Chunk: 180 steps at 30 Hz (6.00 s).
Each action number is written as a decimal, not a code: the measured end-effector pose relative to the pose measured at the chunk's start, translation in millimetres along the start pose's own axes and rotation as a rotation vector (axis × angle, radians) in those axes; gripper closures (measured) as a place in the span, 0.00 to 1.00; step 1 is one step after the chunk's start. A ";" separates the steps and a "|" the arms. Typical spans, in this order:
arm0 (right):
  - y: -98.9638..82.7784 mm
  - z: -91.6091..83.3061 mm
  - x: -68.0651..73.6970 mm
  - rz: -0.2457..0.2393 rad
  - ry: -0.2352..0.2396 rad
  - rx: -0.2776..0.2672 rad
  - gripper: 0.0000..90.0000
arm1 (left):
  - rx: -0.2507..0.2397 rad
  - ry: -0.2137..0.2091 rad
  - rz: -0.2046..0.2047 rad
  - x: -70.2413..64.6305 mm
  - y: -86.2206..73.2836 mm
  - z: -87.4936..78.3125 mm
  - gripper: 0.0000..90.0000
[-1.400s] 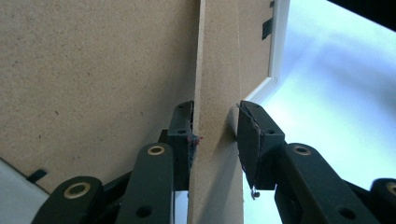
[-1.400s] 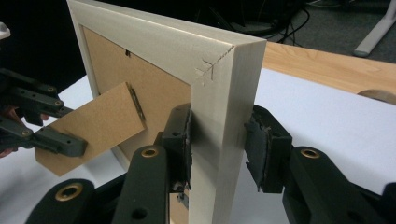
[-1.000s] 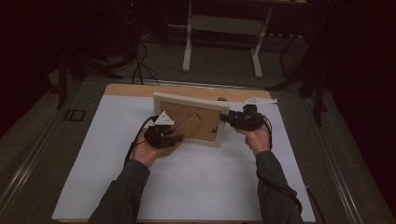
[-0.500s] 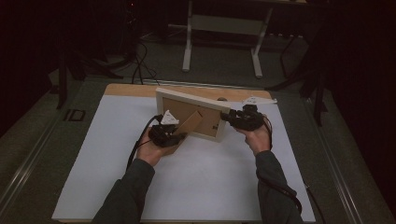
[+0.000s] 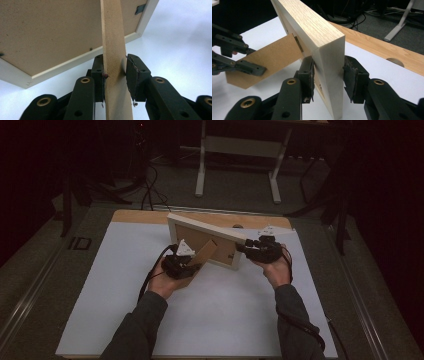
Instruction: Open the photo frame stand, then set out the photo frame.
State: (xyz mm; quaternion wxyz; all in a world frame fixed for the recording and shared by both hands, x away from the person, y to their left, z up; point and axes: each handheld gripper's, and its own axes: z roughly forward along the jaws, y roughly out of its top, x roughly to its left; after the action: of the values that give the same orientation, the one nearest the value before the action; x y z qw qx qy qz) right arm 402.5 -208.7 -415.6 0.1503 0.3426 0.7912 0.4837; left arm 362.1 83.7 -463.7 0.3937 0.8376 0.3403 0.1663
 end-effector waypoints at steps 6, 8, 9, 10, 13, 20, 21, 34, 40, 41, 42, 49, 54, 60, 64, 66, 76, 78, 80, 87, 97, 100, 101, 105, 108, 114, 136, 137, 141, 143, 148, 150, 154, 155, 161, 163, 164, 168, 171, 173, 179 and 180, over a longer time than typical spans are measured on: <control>-2.1 -1.9 8.3 -0.043 -0.001 0.002 0.69 | -0.006 0.032 0.008 -2.1 0.6 2.0 0.79; -2.4 -2.0 10.4 -0.053 -0.009 0.003 0.69 | -0.004 0.034 0.010 -1.5 0.1 2.4 0.79; -3.2 -2.3 11.3 -0.056 -0.006 0.001 0.69 | -0.001 0.036 0.009 -1.0 -0.1 2.8 0.79; -3.2 -2.3 11.3 -0.056 -0.006 0.001 0.69 | -0.001 0.036 0.009 -1.0 -0.1 2.8 0.79; -4.2 -2.7 13.5 -0.061 -0.006 -0.003 0.69 | -0.001 0.040 0.007 0.8 -0.5 4.1 0.79; -5.3 -1.8 18.7 -0.075 -0.001 -0.008 0.69 | 0.006 0.051 -0.003 5.6 -1.9 8.1 0.78; -5.9 -1.6 20.7 -0.080 0.003 -0.007 0.69 | 0.013 0.051 -0.006 7.7 -2.9 9.2 0.78; -10.5 -2.3 28.5 -0.126 0.020 -0.007 0.68 | 0.016 0.043 -0.007 8.4 -9.8 10.8 0.77; -12.4 -2.4 32.9 -0.146 0.026 -0.002 0.68 | 0.019 0.043 -0.006 7.8 -13.5 11.2 0.77; -12.6 -2.4 33.1 -0.146 0.027 -0.003 0.68 | 0.020 0.045 -0.005 7.4 -13.4 11.1 0.77; -12.7 -2.5 33.1 -0.147 0.027 -0.003 0.68 | 0.023 0.047 -0.002 7.0 -13.4 11.2 0.76; -14.6 -2.5 32.9 -0.132 0.034 -0.010 0.67 | 0.027 0.045 0.010 4.9 -13.2 11.9 0.69; -17.2 -2.8 31.8 -0.115 0.036 -0.018 0.66 | 0.016 0.049 0.006 3.9 -12.9 11.0 0.65; -22.6 -5.5 30.9 -0.093 0.043 -0.035 0.63 | 0.015 0.058 -0.004 7.6 -14.7 7.9 0.60; -25.3 -7.6 30.6 -0.087 0.033 -0.042 0.60 | 0.008 0.060 -0.013 9.3 -16.6 5.7 0.59; -26.2 -8.6 30.2 -0.086 0.031 -0.042 0.60 | 0.008 0.061 -0.014 9.5 -16.9 5.3 0.59; -43.5 -18.2 26.1 -0.052 0.022 -0.053 0.55 | -0.016 0.051 -0.024 13.2 -19.7 -4.9 0.57; -47.7 -19.6 24.6 -0.038 0.022 -0.061 0.55 | -0.029 0.034 -0.039 14.9 -20.6 -7.2 0.57; -51.4 -21.1 23.1 -0.025 0.020 -0.068 0.55 | -0.042 0.026 -0.049 16.0 -21.5 -9.7 0.57; -67.3 -29.4 20.6 0.009 0.012 -0.084 0.57 | -0.068 0.014 -0.057 20.4 -23.4 -19.2 0.57; -73.3 -30.9 13.1 0.038 0.006 -0.070 0.60 | -0.142 0.004 -0.123 35.6 -25.8 -36.4 0.58; -74.7 -30.3 9.7 0.055 0.003 -0.069 0.62 | -0.151 0.013 -0.135 38.8 -25.8 -40.6 0.58; -75.0 -30.1 8.7 0.059 0.001 -0.070 0.63 | -0.156 0.016 -0.138 40.0 -25.5 -42.2 0.58; -75.3 -29.1 4.3 0.072 -0.006 -0.068 0.65 | -0.160 0.015 -0.140 42.3 -23.9 -45.3 0.62; -74.3 -28.5 -1.1 0.090 -0.015 -0.070 0.72 | -0.147 0.017 -0.136 41.8 -21.5 -45.5 0.71; -70.2 -28.4 -4.2 0.102 -0.044 -0.076 0.78 | -0.148 0.032 -0.142 40.1 -18.2 -44.4 0.74; -48.5 -5.1 0.0 0.134 -0.089 -0.099 1.00 | -0.171 0.062 -0.281 48.6 3.4 -34.0 1.00; -48.5 -5.1 0.0 0.134 -0.089 -0.099 1.00 | -0.171 0.062 -0.281 48.6 3.4 -34.0 1.00; -43.1 0.2 2.1 0.129 -0.079 -0.093 1.00 | -0.176 0.073 -0.270 43.8 13.1 -31.2 1.00; -40.9 1.9 2.7 0.125 -0.075 -0.092 1.00 | -0.170 0.080 -0.261 42.2 16.8 -30.4 1.00; -36.2 5.3 4.6 0.118 -0.070 -0.089 1.00 | -0.170 0.081 -0.274 43.7 20.4 -29.0 1.00; -35.5 5.9 4.6 0.114 -0.070 -0.086 1.00 | -0.170 0.081 -0.274 43.7 20.4 -29.0 1.00; -32.7 7.9 3.5 0.109 -0.072 -0.077 1.00 | -0.162 0.073 -0.302 47.9 20.2 -27.7 1.00; -32.3 8.4 3.3 0.109 -0.070 -0.078 1.00 | -0.162 0.073 -0.302 47.9 20.2 -27.7 1.00; -29.9 10.9 4.4 0.109 -0.050 -0.077 1.00 | -0.164 0.069 -0.285 44.2 22.9 -25.1 1.00; -29.1 11.8 5.2 0.107 -0.051 -0.074 1.00 | -0.164 0.067 -0.285 42.7 23.6 -23.6 1.00; -28.8 12.0 5.4 0.106 -0.050 -0.073 1.00 | -0.163 0.067 -0.284 42.1 23.9 -22.8 1.00; -26.9 13.0 6.1 0.107 -0.043 -0.074 1.00 | -0.167 0.071 -0.283 40.1 25.4 -20.3 1.00; -26.6 14.0 7.0 0.102 -0.029 -0.071 1.00 | -0.173 0.085 -0.280 38.0 26.8 -19.3 1.00; -27.1 14.4 8.0 0.097 -0.024 -0.068 1.00 | -0.169 0.091 -0.272 36.3 27.9 -18.4 1.00; -26.8 15.6 10.0 0.095 -0.015 -0.069 1.00 | -0.163 0.097 -0.262 34.3 28.8 -16.5 1.00; -26.7 15.7 10.1 0.095 -0.015 -0.070 1.00 | -0.162 0.097 -0.263 34.3 28.9 -16.3 1.00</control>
State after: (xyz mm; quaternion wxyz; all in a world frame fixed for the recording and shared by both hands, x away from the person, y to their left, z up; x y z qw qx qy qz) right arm 393.6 -199.3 -445.5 0.1451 0.3778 0.7556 0.5151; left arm 390.3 103.4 -430.6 0.4616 0.7422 0.4511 0.1805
